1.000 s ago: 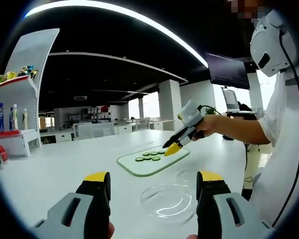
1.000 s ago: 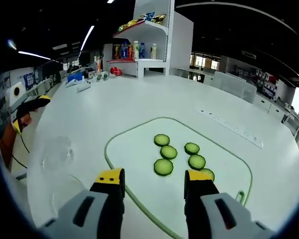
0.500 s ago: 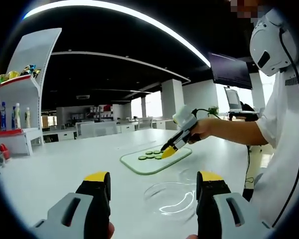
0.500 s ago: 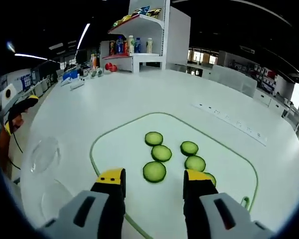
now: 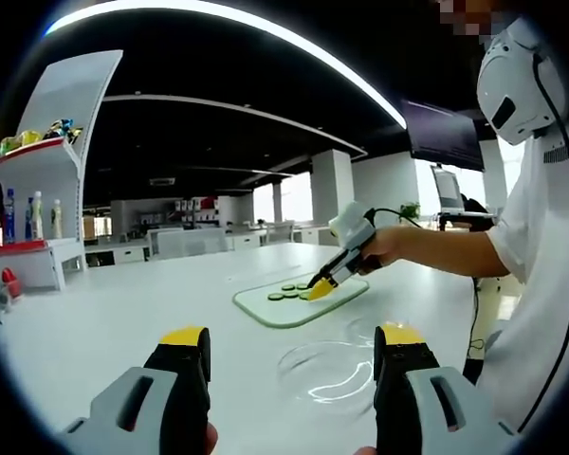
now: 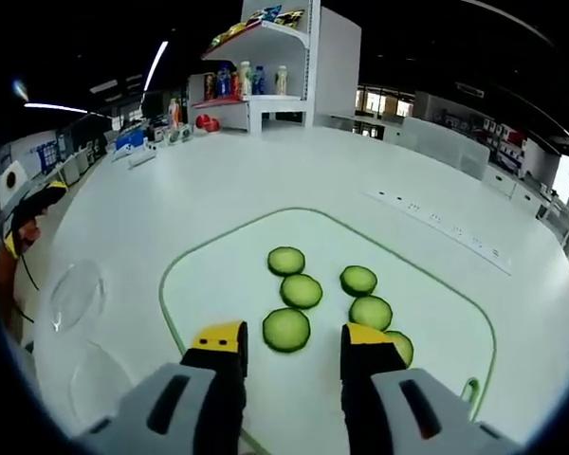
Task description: Open the petri dish lid, add cucumber slices into the petri dish, and close the lid
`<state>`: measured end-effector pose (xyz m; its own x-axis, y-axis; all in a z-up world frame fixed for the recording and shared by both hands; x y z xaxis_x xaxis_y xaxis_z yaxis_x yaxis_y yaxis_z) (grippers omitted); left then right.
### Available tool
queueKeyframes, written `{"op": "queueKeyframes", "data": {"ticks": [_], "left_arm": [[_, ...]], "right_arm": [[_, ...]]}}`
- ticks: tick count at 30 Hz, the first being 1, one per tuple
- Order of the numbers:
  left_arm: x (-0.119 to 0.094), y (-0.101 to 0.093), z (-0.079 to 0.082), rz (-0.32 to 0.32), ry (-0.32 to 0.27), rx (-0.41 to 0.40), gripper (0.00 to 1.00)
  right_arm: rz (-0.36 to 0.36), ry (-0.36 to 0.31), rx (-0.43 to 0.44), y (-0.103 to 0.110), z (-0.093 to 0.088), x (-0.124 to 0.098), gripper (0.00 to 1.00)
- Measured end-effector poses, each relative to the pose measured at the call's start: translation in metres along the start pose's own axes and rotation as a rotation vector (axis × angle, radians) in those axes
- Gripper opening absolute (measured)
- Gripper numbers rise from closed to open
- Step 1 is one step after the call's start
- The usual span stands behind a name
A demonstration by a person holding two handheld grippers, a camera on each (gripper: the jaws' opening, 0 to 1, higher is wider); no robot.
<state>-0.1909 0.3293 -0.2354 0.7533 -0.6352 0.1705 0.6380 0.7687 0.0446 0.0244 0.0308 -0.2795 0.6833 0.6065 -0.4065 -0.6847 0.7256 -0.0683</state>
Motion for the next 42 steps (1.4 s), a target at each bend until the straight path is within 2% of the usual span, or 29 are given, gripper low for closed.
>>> {"op": "queueKeyframes", "data": {"ticks": [11, 22, 42], "left_arm": [[-0.0012, 0.0009, -0.0033, 0.0, 0.003, -0.009, 0.7], [-0.0013, 0.0016, -0.0043, 0.0, 0.0, -0.015, 0.7], [-0.0016, 0.0008, -0.0038, -0.004, -0.004, -0.019, 0.7]], "right_arm": [[0.006, 0.003, 0.025, 0.0016, -0.0023, 0.0026, 0.31], [0.013, 0.009, 0.014, 0.0041, -0.0013, 0.0023, 0.2], [0.002, -0.001, 0.018, 0.0037, 0.0028, 0.0019, 0.19]]}}
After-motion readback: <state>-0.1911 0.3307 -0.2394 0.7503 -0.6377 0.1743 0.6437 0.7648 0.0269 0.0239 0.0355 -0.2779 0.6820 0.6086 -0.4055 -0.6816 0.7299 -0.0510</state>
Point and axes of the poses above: the point that each gripper's makers call its tool centre point, and the gripper's own axes: x roughly forward along the fingers, y roughly to its left, z roughly out of its top, the point moved 8 cm from there along -x, roughly backward along the fingers, and after that the axes turned 12 degrees about -y, right-handed, at the moved point
